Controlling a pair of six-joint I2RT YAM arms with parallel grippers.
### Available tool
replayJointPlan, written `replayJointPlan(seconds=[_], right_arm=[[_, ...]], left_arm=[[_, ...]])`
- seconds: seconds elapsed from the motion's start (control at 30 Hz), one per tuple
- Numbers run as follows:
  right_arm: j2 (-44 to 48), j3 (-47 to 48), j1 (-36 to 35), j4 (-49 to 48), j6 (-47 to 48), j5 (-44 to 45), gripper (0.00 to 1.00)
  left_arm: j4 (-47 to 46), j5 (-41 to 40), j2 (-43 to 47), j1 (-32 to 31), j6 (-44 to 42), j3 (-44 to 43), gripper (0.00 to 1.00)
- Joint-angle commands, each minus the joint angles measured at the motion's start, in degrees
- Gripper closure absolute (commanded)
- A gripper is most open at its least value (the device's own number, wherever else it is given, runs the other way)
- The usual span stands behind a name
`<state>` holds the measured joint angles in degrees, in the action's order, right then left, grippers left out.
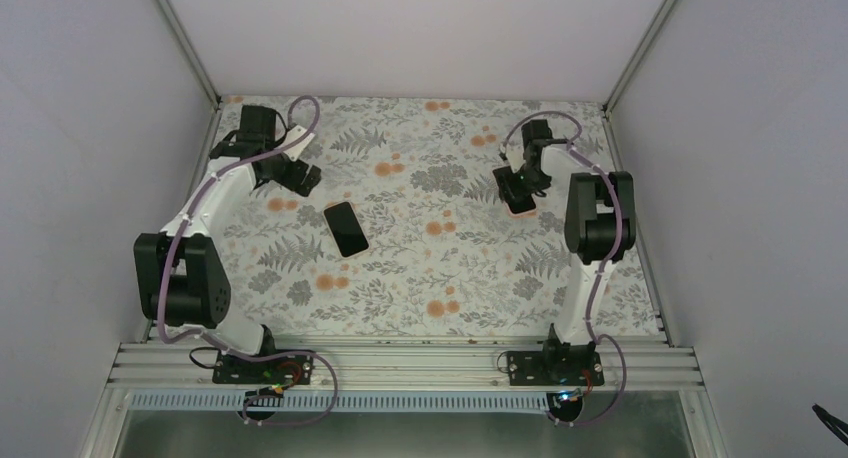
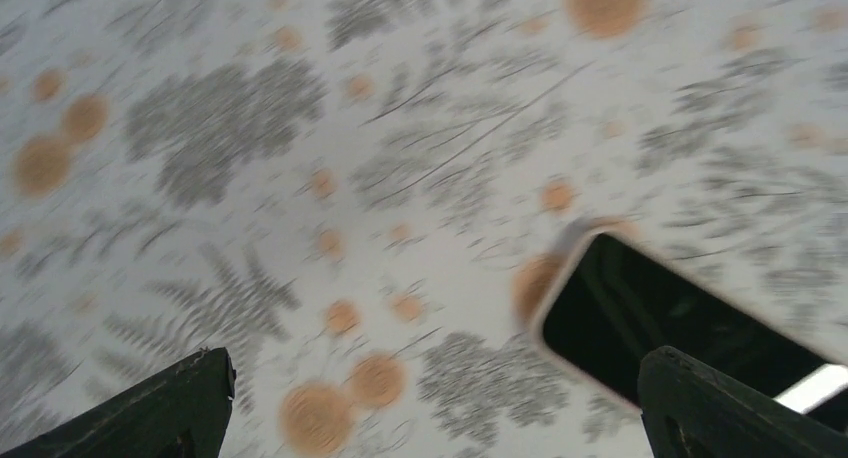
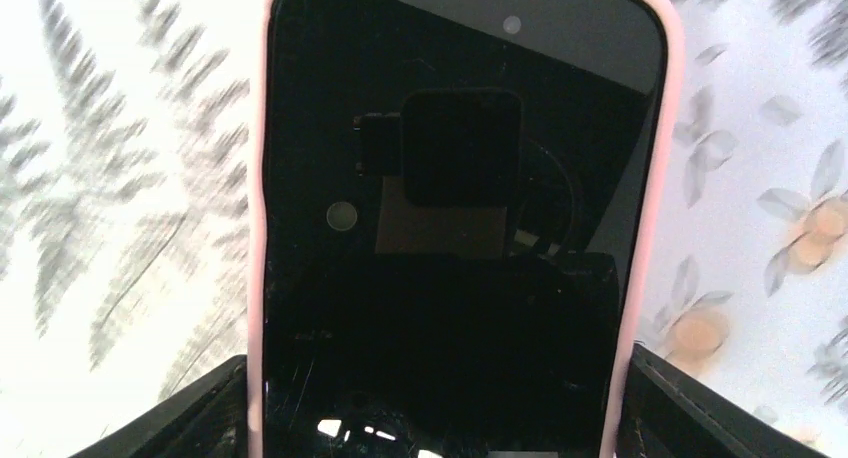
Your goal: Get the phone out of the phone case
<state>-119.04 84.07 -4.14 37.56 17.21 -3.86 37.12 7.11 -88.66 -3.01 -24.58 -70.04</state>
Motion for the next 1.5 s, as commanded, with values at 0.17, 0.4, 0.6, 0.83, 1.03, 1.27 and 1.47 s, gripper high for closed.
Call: replayJointPlan(seconds=[0.17, 0.4, 0.6, 0.83, 1.03, 1.27, 1.47], right_arm=[[16.8, -1.8, -12.2, 7.6, 7.5, -3.6, 0.37], [21.2, 0.4, -26.1, 3.8, 6.3, 0.7, 0.39], [18.6, 4.1, -34.6, 0.4, 5.6, 4.8, 0.37], [15.0, 7.5, -39.1, -0.8, 6.6, 6.4, 0.38], [12.1, 11.3, -40.9, -1.1, 6.8, 6.6, 0.38], [10.1, 13.0, -43.2, -0.2, 7.6, 5.5, 0.38], [9.6, 13.0, -43.9, -1.1, 7.1, 5.4, 0.38]], left_arm=[[21.7, 29.0, -13.1, -3.5, -4.5, -22.0, 0.0], [40.6, 36.9, -28.6, -5.7, -3.6, -41.4, 0.0], [40.7, 43.8, -31.0, -5.8, -1.1, -41.3, 0.0], [40.7, 49.1, -31.7, -5.9, -0.7, -38.7, 0.0], [40.7, 50.6, -32.0, -5.9, -0.9, -36.5, 0.0], [40.7, 52.5, -32.4, -5.9, -1.2, -36.8, 0.05], [40.7, 54.7, -32.4, -5.9, -1.7, -36.3, 0.29]])
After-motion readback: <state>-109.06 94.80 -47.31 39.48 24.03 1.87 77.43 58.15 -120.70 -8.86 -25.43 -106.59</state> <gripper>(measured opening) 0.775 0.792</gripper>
